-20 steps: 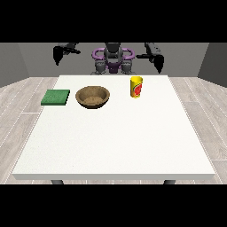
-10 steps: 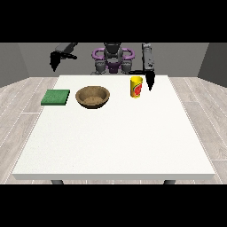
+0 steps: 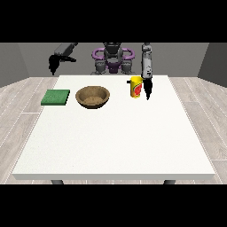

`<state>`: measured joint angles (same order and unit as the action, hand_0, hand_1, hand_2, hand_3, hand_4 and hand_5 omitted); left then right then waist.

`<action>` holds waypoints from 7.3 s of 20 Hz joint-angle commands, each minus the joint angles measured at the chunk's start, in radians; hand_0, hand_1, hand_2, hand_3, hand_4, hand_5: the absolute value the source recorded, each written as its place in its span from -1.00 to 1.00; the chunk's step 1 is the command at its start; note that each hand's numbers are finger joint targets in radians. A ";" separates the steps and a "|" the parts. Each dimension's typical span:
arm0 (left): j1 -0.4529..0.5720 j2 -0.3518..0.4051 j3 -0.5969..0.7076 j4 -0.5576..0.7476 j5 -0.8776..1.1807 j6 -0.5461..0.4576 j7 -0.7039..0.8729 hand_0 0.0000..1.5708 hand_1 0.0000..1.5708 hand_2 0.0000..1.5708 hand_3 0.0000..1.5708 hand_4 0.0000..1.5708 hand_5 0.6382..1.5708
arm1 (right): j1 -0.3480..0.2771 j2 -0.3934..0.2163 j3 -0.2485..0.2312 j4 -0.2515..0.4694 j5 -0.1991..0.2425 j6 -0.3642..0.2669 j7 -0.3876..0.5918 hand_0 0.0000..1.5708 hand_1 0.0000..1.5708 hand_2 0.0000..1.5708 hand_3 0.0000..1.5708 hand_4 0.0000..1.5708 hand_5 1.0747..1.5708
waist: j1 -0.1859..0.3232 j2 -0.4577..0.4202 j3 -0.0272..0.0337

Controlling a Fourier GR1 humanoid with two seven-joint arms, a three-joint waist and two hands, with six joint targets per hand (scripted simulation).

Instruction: Pick the cup and pour the ball into the bowl, then pick the bowl and place it on the pad

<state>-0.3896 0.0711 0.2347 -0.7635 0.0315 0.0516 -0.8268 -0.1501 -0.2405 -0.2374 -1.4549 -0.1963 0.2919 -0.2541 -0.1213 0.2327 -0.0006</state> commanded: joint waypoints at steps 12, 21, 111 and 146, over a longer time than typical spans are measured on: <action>-0.015 -0.038 -0.049 0.140 -0.164 0.329 -0.141 0.68 0.68 1.00 1.00 0.85 0.30 | -0.058 -0.045 -0.026 0.026 -0.011 0.023 0.005 -1.00 -1.00 -1.00 -1.00 -1.00 1.00 | -0.061 0.031 0.0003; -0.038 0.125 -0.128 0.097 -0.302 0.360 0.123 0.72 0.72 1.00 1.00 0.98 0.43 | 0.022 -0.054 -0.030 0.124 -0.012 0.057 0.045 -1.00 -1.00 -1.00 -1.00 -1.00 1.00 | -0.006 -0.188 0.0027; -0.022 0.048 -0.294 -0.572 -0.135 0.026 0.608 -1.00 -1.00 -1.00 -1.00 -1.00 0.99 | -0.397 0.011 -0.144 0.787 -0.021 -0.205 -0.171 -1.00 -1.00 -1.00 -1.00 -0.75 0.96 | 0.307 -0.009 0.0012; 0.082 0.122 -0.117 -0.368 -0.039 -0.057 0.533 -1.00 -1.00 -1.00 -1.00 0.28 0.65 | -0.576 -0.104 0.119 0.832 0.317 -0.598 0.488 1.00 1.00 1.00 -0.05 0.03 0.99 | 0.168 -0.248 0.0001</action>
<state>-0.3208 0.1602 0.0710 -1.1689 -0.0274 0.0120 -0.2445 -0.6859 -0.3116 -0.1183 -0.5762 0.1248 -0.3482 0.1506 0.0845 -0.0247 -0.0028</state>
